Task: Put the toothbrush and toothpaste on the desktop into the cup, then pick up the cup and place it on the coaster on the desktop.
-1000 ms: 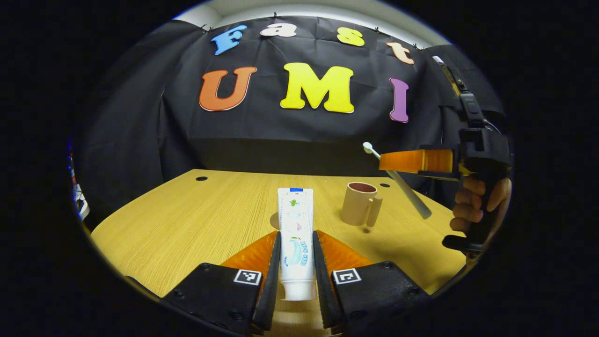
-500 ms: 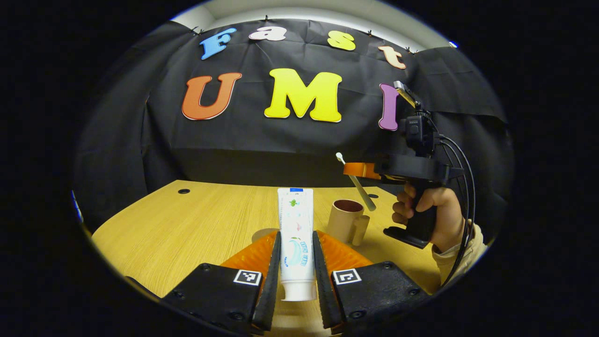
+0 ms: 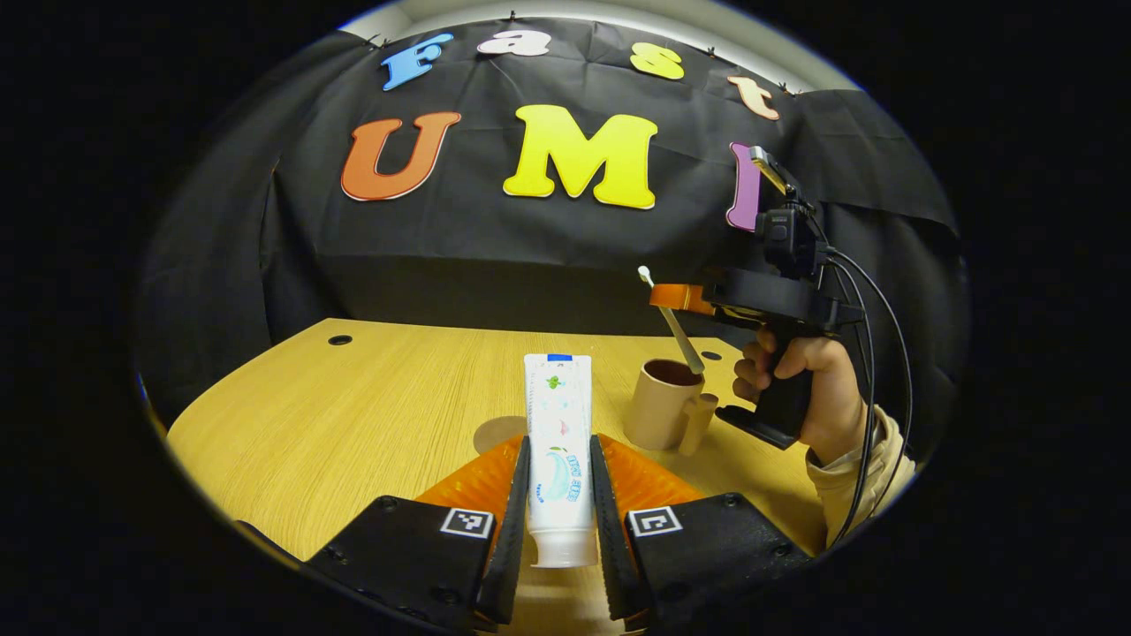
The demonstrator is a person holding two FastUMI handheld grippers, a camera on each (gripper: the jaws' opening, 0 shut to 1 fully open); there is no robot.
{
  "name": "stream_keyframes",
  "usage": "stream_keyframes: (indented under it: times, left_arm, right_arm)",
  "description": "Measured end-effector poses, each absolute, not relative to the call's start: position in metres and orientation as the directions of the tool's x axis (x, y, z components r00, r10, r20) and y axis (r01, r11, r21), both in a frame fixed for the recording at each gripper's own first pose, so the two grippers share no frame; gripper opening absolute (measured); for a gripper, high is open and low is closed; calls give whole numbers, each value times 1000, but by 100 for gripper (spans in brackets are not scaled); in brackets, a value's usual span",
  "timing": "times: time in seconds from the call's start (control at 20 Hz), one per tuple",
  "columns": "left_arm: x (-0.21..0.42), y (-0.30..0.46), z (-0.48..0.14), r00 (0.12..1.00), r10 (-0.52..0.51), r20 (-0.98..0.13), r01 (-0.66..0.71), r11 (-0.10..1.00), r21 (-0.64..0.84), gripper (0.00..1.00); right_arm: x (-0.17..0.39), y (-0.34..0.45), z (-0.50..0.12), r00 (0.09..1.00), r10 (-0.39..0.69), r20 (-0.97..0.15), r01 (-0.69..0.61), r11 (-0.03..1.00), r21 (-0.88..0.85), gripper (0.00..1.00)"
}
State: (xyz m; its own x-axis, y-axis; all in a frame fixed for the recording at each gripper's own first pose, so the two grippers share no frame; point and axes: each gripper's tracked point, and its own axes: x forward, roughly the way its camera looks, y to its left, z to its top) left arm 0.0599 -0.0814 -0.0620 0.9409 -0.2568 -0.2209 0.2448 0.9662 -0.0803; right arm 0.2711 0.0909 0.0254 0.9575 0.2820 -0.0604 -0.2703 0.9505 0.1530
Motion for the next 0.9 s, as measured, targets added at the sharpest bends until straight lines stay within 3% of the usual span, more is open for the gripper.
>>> stream_keyframes:
  times: [0.45,0.5,0.55,0.65,0.7,0.75,0.9]
  left_arm:
    - [59,-88,-69,933,-267,-243,254,964,-82,41]
    - [59,-87,-70,932,-266,-246,254,964,-81,46]
    - [59,-88,-71,930,-268,-250,255,963,-83,41]
    - [58,-90,-73,927,-271,-258,257,962,-88,41]
    - [57,-90,-72,927,-272,-259,258,962,-88,46]
    - [57,-89,-73,927,-271,-260,256,963,-87,41]
    - [58,-86,-74,928,-265,-263,250,964,-89,41]
  right_arm:
    - [276,82,23,962,266,-65,-250,951,182,1]
    - [276,82,24,961,267,-66,-251,950,183,1]
    - [276,84,24,960,273,-65,-258,949,181,5]
    - [275,85,23,959,274,-68,-259,950,174,3]
    - [275,87,24,958,279,-67,-264,948,176,3]
    - [275,88,23,956,285,-68,-269,947,178,3]
    - [276,87,18,957,280,-81,-263,949,175,5]
